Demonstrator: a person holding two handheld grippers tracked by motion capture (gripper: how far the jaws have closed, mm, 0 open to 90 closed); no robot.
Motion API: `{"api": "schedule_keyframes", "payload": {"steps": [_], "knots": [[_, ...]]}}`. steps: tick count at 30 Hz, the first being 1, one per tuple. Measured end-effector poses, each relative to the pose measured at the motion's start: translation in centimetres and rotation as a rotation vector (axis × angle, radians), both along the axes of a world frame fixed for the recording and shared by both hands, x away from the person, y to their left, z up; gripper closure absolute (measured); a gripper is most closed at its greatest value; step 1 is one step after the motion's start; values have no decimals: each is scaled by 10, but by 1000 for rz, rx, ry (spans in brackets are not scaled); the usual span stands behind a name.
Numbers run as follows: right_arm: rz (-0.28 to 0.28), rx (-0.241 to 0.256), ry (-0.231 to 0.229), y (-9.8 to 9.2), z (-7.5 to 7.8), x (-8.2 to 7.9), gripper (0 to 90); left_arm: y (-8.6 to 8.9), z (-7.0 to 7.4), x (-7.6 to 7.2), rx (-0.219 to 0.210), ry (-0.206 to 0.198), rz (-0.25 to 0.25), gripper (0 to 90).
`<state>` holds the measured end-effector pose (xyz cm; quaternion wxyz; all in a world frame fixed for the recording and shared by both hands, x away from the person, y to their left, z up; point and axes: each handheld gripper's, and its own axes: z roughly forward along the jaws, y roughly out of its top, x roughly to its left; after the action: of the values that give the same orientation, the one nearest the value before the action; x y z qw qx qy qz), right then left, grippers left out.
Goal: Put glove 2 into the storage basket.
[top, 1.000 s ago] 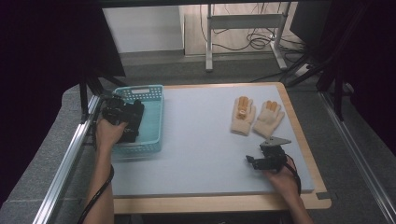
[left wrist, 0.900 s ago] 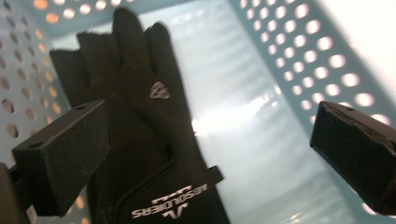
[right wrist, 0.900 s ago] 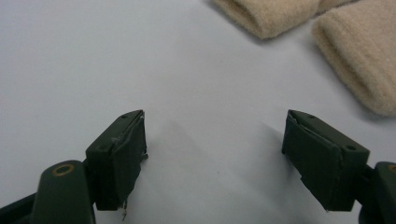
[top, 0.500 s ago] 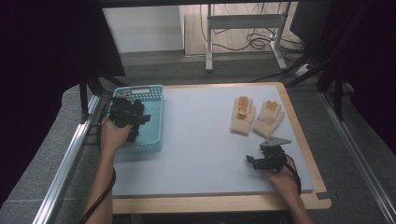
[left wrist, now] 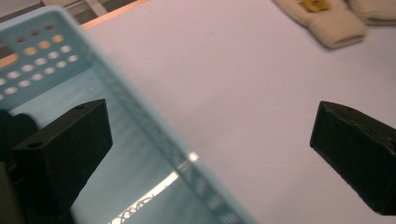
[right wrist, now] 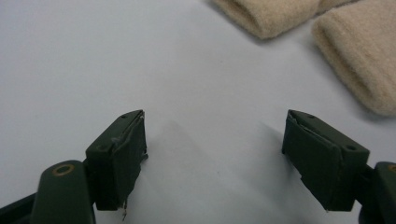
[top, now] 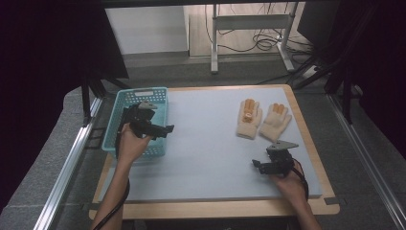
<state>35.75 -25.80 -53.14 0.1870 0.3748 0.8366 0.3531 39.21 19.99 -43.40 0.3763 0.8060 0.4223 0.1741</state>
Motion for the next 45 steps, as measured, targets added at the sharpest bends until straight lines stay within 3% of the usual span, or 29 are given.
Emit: {"api": "schedule_keyframes", "payload": {"steps": [10,12,18,22,26,31,38,45], "knots": [[0,0,0,0,0,0,211,-48,-5,-25,-21,-29,-139,0],[0,0,0,0,0,0,211,-56,-9,-29,-36,-27,-159,0],[1,-1,-1,0,0,0,211,-77,-28,-42,-18,-19,-206,0],[1,0,0,0,0,0,211,-86,-41,-50,-32,-19,-241,0],[0,1,1,0,0,0,212,-91,-55,-57,-33,-16,-249,0],[1,0,0,0,0,0,211,-93,-73,-62,-4,5,-244,0],[0,1,1,0,0,0,210,-86,-98,-66,24,53,-206,0],[2,1,3,0,0,0,198,-83,-112,-70,86,66,-169,0]]}}
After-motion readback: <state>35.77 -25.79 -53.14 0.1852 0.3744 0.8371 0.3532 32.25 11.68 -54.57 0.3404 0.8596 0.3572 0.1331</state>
